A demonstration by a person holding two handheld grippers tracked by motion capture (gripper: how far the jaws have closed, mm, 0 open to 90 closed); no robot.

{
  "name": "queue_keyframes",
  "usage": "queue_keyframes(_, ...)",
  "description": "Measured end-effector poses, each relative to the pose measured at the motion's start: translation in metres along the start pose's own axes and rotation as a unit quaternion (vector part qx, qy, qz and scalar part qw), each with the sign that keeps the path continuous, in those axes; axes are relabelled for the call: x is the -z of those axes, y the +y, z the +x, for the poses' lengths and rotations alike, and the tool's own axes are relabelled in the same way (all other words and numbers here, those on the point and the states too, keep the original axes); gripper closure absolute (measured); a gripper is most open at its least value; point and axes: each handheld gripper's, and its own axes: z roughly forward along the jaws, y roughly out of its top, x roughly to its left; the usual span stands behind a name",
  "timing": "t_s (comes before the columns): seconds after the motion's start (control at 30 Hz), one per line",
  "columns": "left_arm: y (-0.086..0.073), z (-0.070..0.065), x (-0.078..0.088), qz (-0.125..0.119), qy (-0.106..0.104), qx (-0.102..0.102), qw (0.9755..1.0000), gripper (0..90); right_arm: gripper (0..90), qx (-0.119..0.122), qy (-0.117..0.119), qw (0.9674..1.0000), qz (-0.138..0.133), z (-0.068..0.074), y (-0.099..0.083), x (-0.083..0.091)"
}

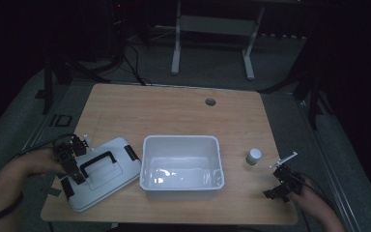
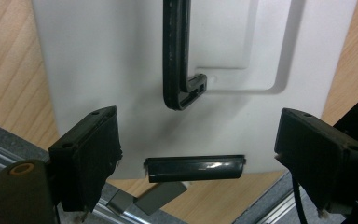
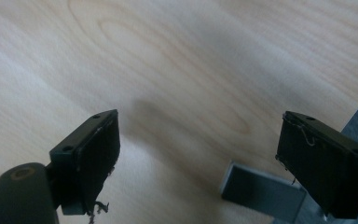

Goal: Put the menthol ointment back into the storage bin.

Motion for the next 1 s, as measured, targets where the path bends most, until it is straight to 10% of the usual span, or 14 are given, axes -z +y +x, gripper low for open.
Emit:
queue_keyframes(0.43, 0.002, -0.004, 0.001, 0.007, -0.001, -0.005, 1.0000, 13.9, 10.9, 0.026, 0.019, 0.9919, 0.123, -0.004, 0.030, 0.010)
queue_keyframes(1.0, 0.006, -0.006, 0.001, 0.017, -0.006, -0.009, 0.9998, 13.9, 13.3, 0.031, 0.013, 0.9953, 0.091, -0.016, 0.082, 0.030)
